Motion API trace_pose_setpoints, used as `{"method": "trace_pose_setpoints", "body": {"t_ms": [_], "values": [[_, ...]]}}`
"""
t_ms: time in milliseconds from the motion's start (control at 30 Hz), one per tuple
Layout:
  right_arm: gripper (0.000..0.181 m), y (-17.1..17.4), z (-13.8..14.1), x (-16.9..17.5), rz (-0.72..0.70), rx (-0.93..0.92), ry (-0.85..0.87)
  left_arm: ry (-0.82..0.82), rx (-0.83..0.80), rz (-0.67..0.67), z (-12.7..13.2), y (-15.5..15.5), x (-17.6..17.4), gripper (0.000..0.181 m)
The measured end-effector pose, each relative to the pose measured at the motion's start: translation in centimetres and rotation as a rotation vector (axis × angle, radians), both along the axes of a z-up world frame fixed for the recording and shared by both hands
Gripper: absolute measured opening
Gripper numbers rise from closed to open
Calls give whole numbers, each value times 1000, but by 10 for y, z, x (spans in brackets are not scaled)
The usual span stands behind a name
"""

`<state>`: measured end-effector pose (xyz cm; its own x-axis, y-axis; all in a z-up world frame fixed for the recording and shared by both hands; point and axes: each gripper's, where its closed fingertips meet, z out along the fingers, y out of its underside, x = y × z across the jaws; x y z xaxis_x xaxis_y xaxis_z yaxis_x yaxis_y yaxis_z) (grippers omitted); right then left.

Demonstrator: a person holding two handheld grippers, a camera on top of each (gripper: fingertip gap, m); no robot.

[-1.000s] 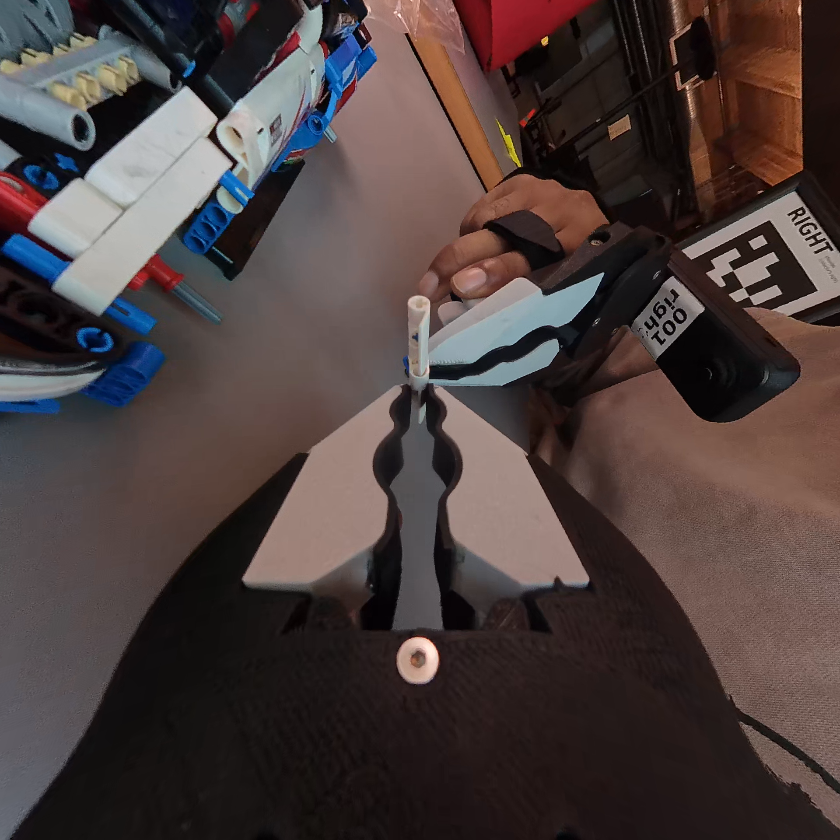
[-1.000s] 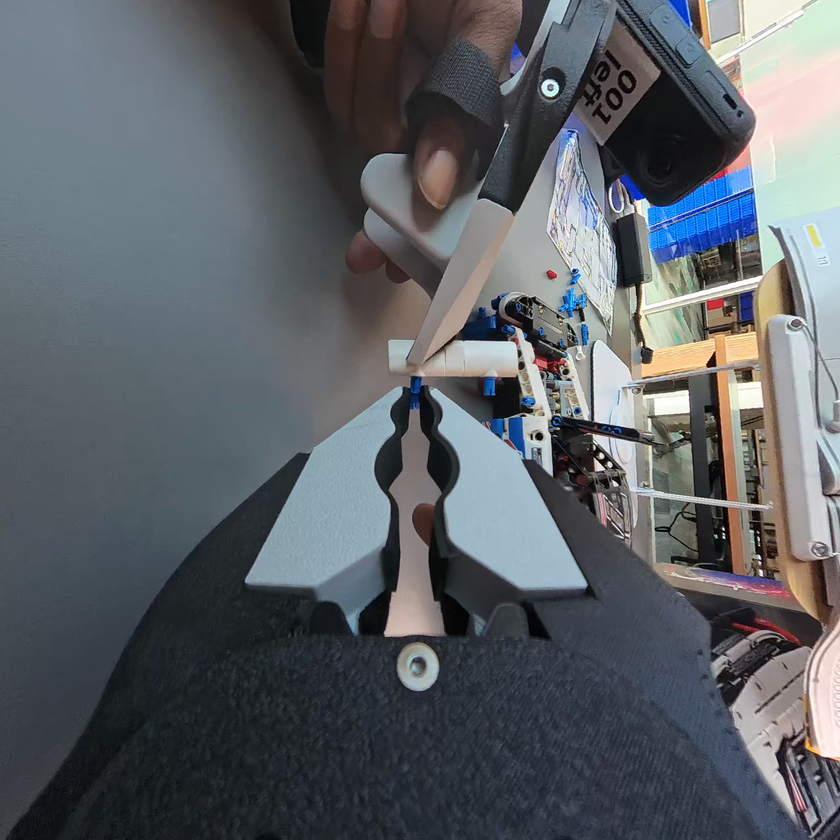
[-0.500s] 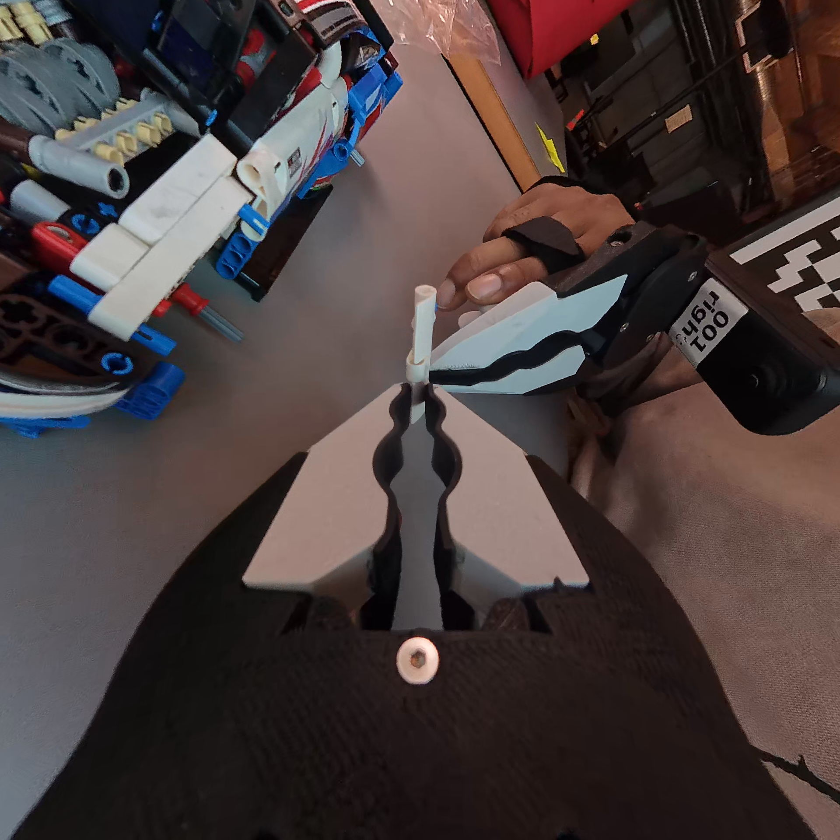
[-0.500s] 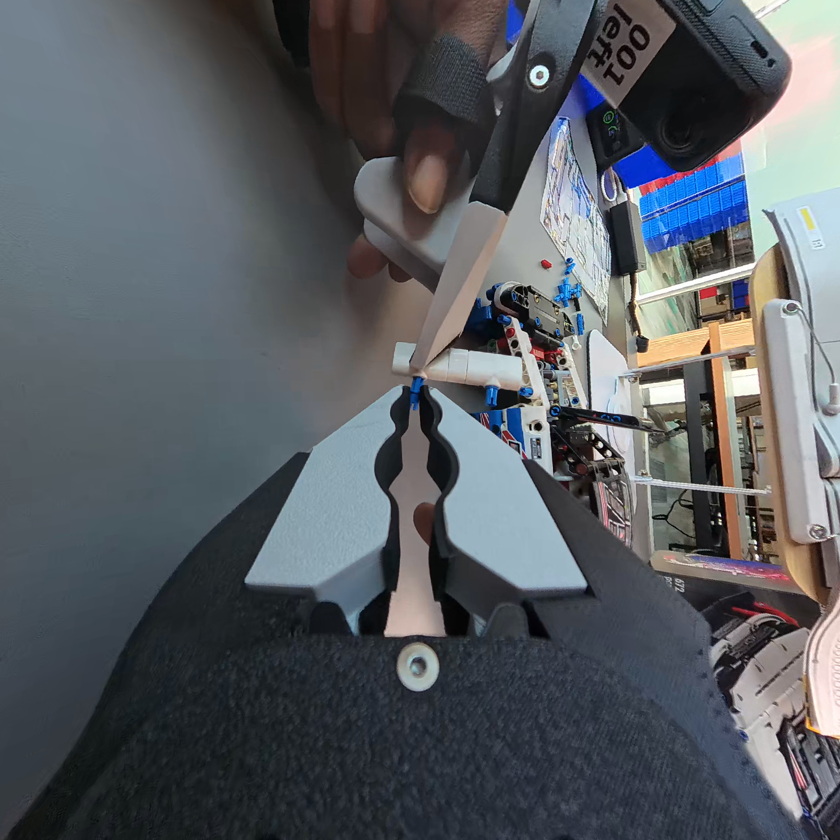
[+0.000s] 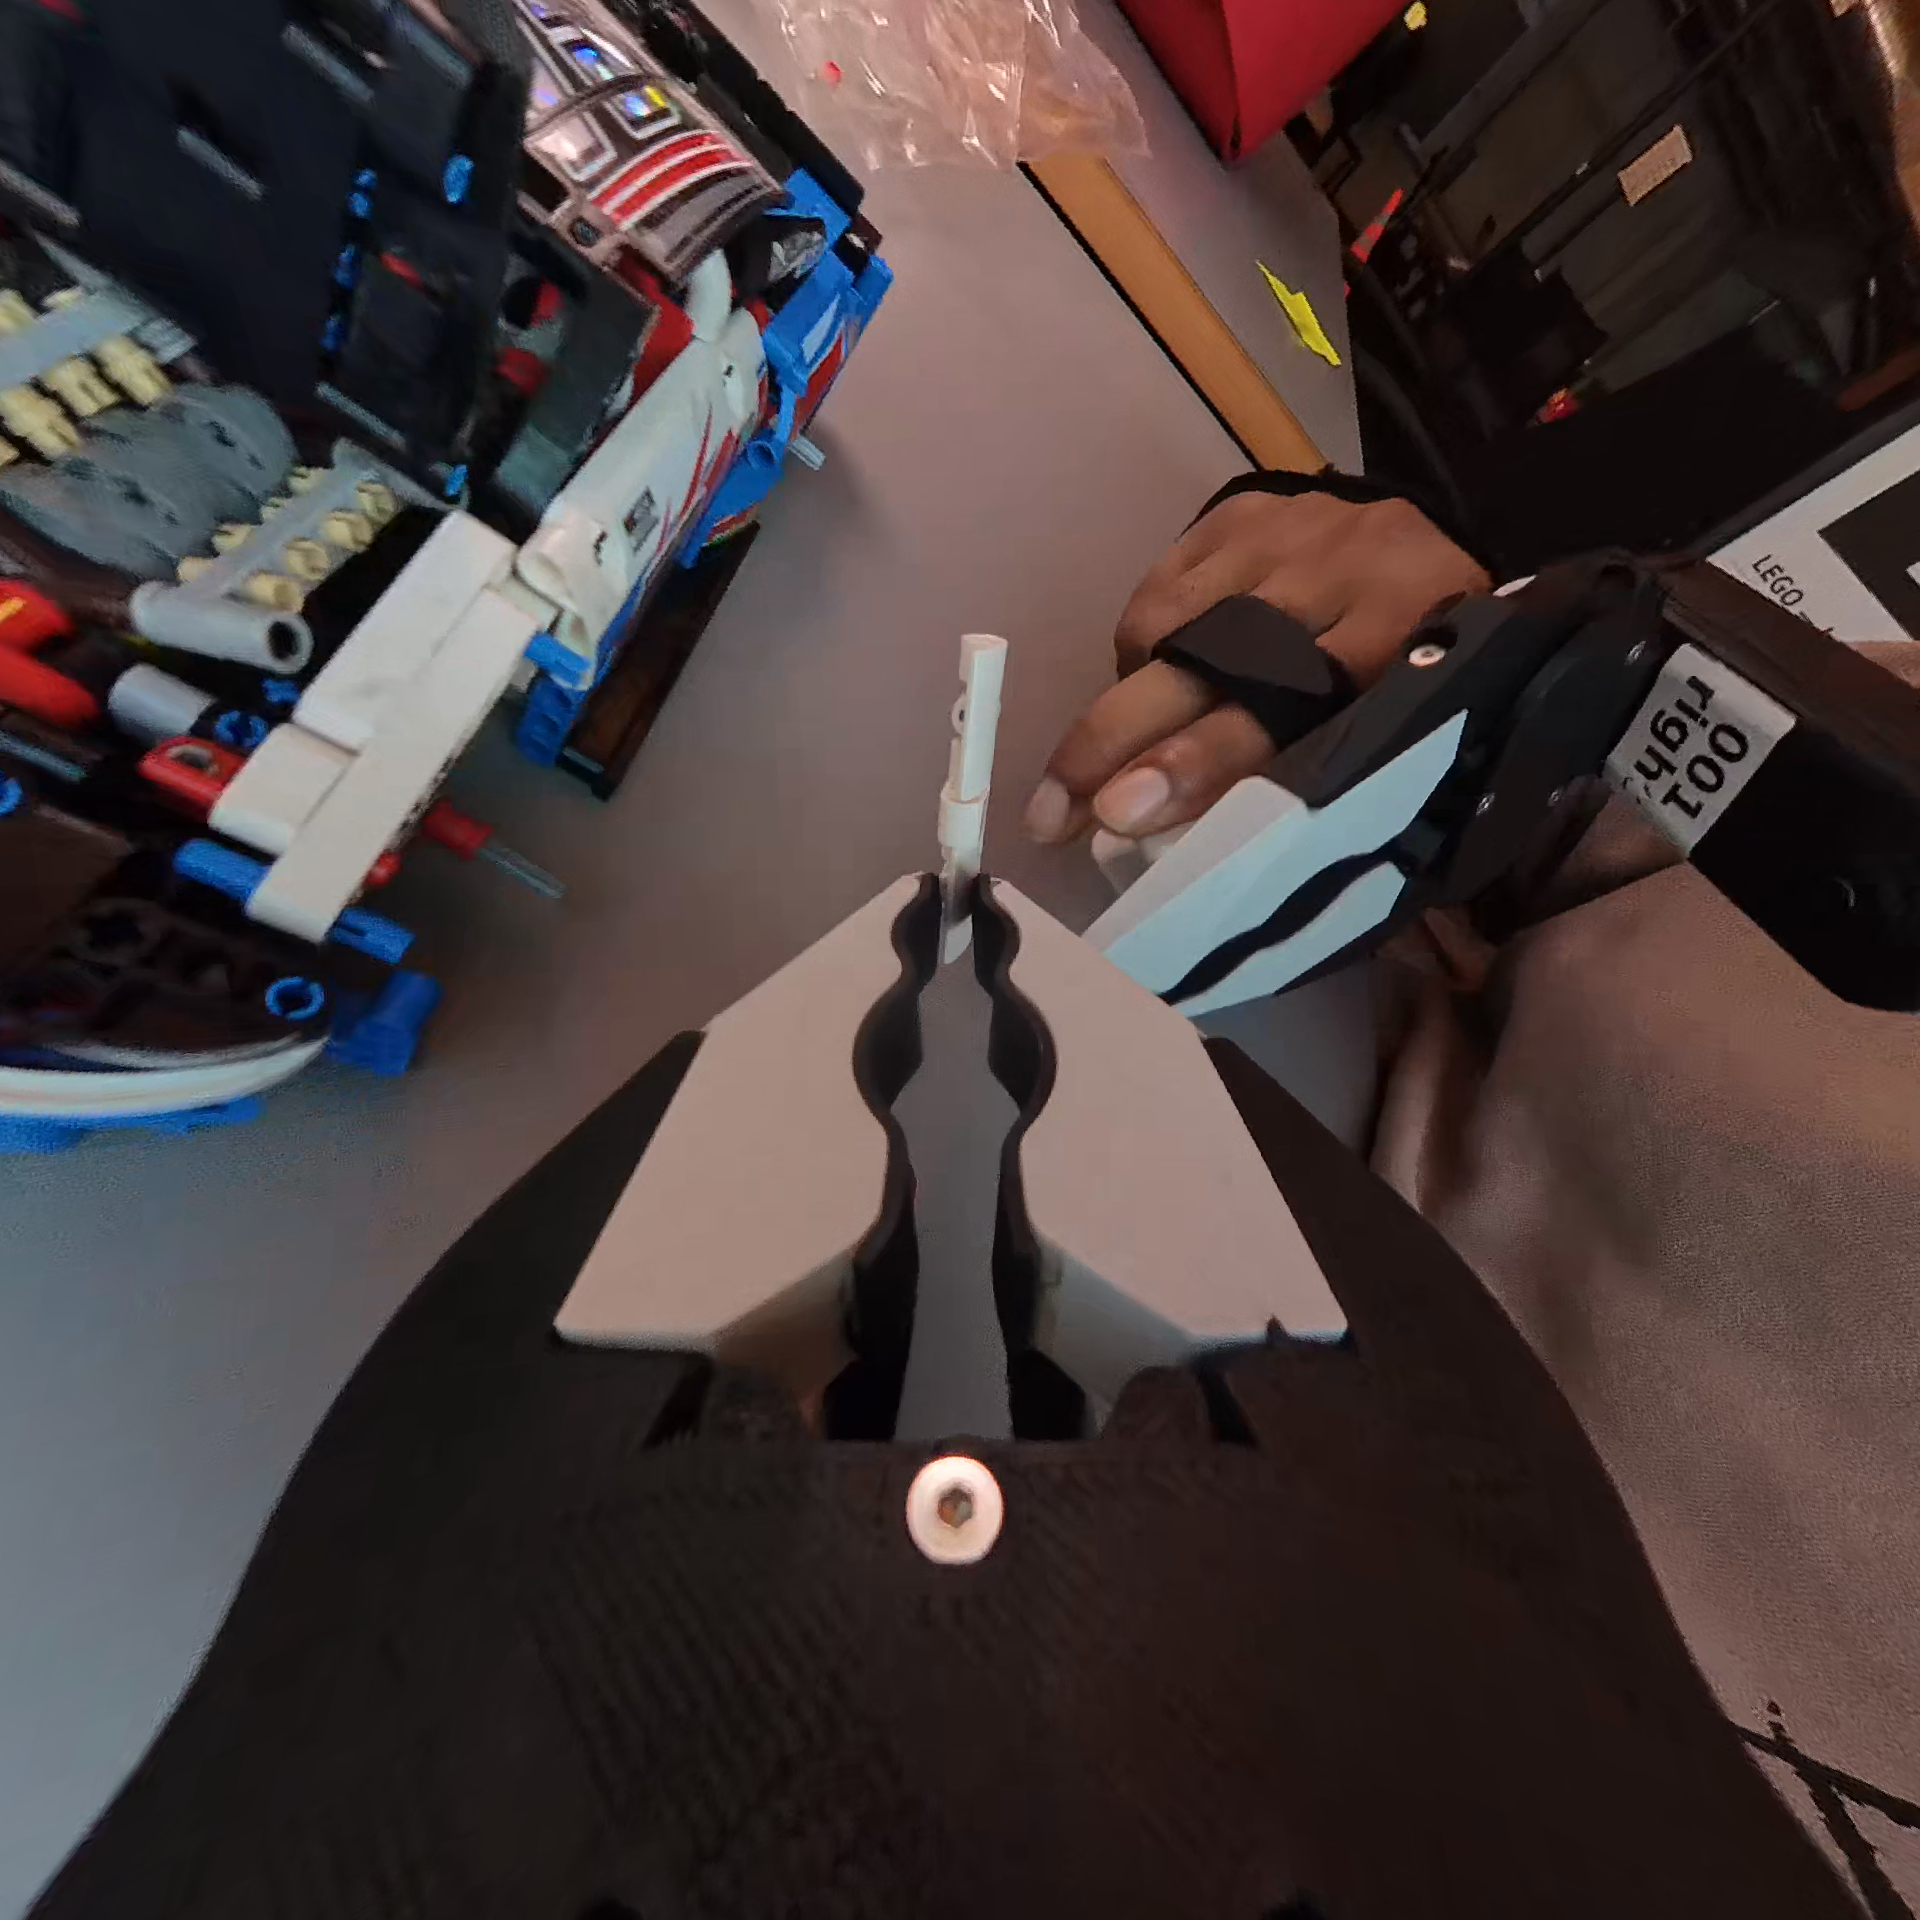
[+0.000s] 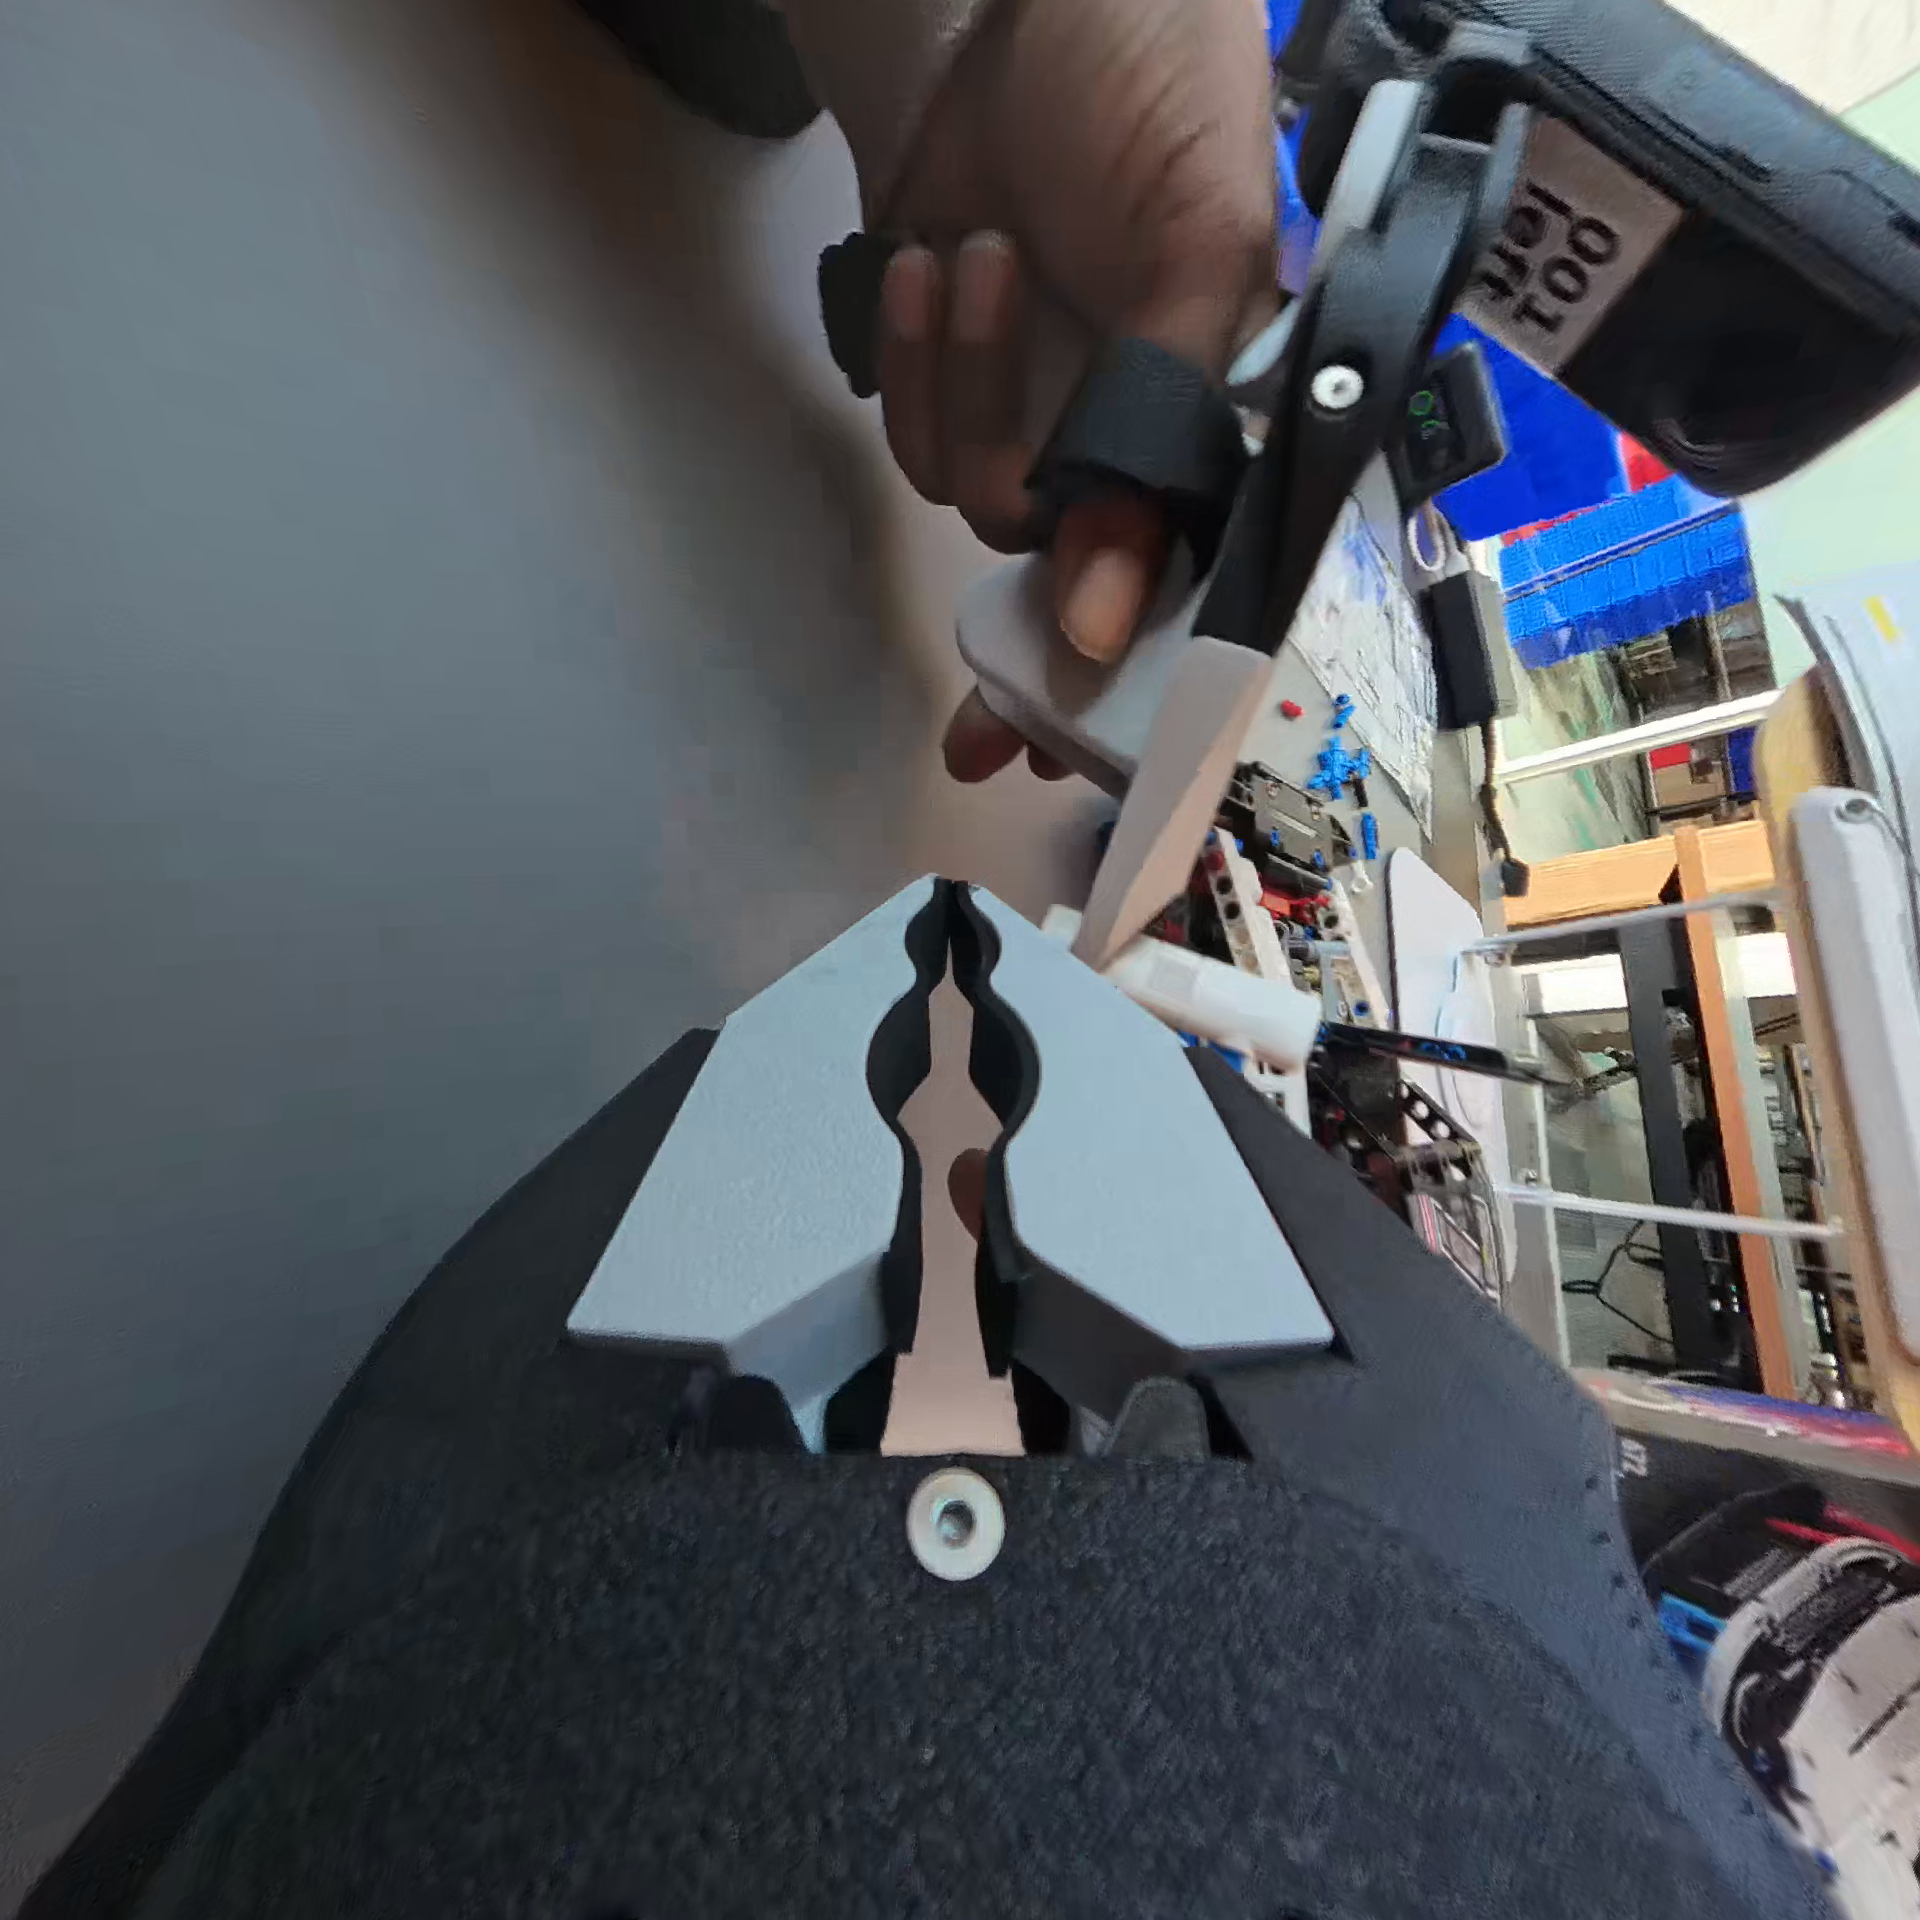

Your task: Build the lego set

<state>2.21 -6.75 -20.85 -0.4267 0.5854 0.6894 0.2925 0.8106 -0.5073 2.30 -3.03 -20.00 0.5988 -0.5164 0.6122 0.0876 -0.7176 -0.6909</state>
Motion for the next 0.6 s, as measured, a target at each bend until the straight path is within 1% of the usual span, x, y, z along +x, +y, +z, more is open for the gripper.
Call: {"method": "trace_pose_setpoints", "body": {"t_ms": [67,167,267,333,400,500,533,600], "values": [[0,3,10,1,-11,-59,32,-29,-17,12,-3,-2,-4,4],[0,12,19,1,-44,-174,45,-72,-9,16,1,-2,-5,5],[9,24,36,4,-82,-432,100,-143,29,23,14,-1,-9,5],[18,36,42,6,-116,-620,109,-217,89,11,30,-4,-10,5],[26,39,50,7,-109,-800,125,-259,171,-8,45,-8,-9,5],[23,34,69,5,-63,-1081,160,-259,316,-27,65,-13,-8,5],[21,30,73,5,-38,-1143,159,-249,356,-26,69,-14,-7,5],[19,25,78,5,-10,-1195,165,-225,403,-21,72,-15,-6,5]]}}
